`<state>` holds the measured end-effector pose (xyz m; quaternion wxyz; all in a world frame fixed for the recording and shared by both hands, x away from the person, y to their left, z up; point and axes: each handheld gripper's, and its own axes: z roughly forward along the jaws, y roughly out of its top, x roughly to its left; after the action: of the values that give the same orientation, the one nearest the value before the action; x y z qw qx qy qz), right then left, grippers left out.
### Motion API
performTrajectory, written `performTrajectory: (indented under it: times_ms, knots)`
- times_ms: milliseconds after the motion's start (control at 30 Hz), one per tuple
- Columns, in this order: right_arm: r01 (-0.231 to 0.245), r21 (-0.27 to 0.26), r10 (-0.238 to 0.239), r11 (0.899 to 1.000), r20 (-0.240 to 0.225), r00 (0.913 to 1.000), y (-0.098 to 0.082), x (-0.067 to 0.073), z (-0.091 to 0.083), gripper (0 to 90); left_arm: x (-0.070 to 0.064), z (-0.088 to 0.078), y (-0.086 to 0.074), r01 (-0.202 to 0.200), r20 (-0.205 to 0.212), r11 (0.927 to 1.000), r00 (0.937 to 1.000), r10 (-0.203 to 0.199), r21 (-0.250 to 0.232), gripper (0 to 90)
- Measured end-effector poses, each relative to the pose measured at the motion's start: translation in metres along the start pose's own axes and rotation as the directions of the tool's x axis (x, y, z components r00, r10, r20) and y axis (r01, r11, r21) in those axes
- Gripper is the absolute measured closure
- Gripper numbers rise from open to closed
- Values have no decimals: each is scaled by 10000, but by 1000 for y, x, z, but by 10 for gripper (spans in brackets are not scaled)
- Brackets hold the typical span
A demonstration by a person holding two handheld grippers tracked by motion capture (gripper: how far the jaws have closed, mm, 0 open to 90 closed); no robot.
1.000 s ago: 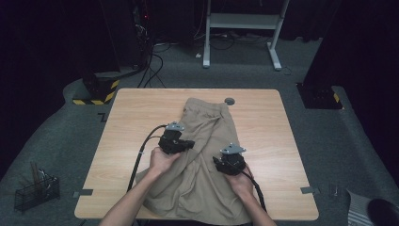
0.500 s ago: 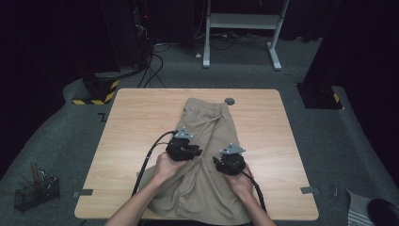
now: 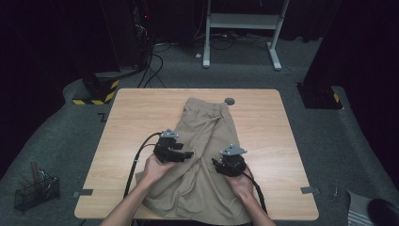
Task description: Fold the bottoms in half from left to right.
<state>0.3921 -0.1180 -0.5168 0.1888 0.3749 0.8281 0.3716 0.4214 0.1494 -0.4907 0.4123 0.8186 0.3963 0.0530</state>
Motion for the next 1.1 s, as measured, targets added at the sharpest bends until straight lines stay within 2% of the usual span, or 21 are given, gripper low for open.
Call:
performTrajectory:
  times_ms: [67, 167, 267, 333, 400, 533, 600, 733, 800, 900, 967, 1067, 1100]
  knots:
    - [477, 161, -476, 9987, -49, 9989, -1, 8, -5, 465, -3, 3, -4, -77, -12, 9999, 10000, 77, 86, 384]
    - [910, 439, -897, 9949, -314, 9955, -8, 15, -5, 465, -6, 7, -6, -263, -170, 9994, 9995, 267, 227, 542]
    - [425, 272, -411, 9987, -486, 9980, -11, 13, -3, 460, -5, 15, -4, -423, -130, 9974, 9990, 432, 586, 705]
    - [396, 287, -383, 9988, -463, 9982, -9, 14, -1, 460, -4, 19, -2, -500, -159, 9962, 9986, 512, 709, 808]
    - [433, 266, -422, 9987, -434, 9982, -7, 14, 2, 460, -4, 21, 0, -450, -132, 9964, 9989, 460, 715, 862]
    - [325, 290, -311, 9991, -467, 9984, -2, 13, 7, 458, 0, 14, 4, -111, 103, 9995, 9999, 108, 288, 881]
    - [278, 301, -264, 9992, -444, 9987, 0, 13, 10, 458, 0, 7, 9, -106, 158, 9999, 9998, 105, 34, 884]
    - [361, 272, -350, 9990, -365, 9987, 8, 14, 19, 458, -11, -10, 28, -435, 431, 9971, 9980, 462, -630, 885]
    - [385, 273, -375, 9989, -355, 9987, 13, 15, 25, 458, -20, -13, 39, -646, 647, 9952, 9955, 694, -737, 885]
    - [373, 285, -361, 9989, -437, 9984, 20, 17, 33, 458, -33, -7, 53, -850, 929, 9934, 9914, 920, -774, 885]
    - [273, 311, -258, 9991, -502, 9984, 22, 16, 36, 447, -40, 3, 57, -868, 1028, 9941, 9903, 933, -656, 885]
    - [-35, 340, 45, 9994, -307, 9995, 19, 13, 31, 434, -41, 19, 58, -909, 993, 9956, 9907, 927, -226, 885]
    - [-196, 285, 201, 9994, -191, 9996, 17, 12, 27, 436, -40, 24, 56, -803, 1007, 9967, 9916, 809, -94, 885]
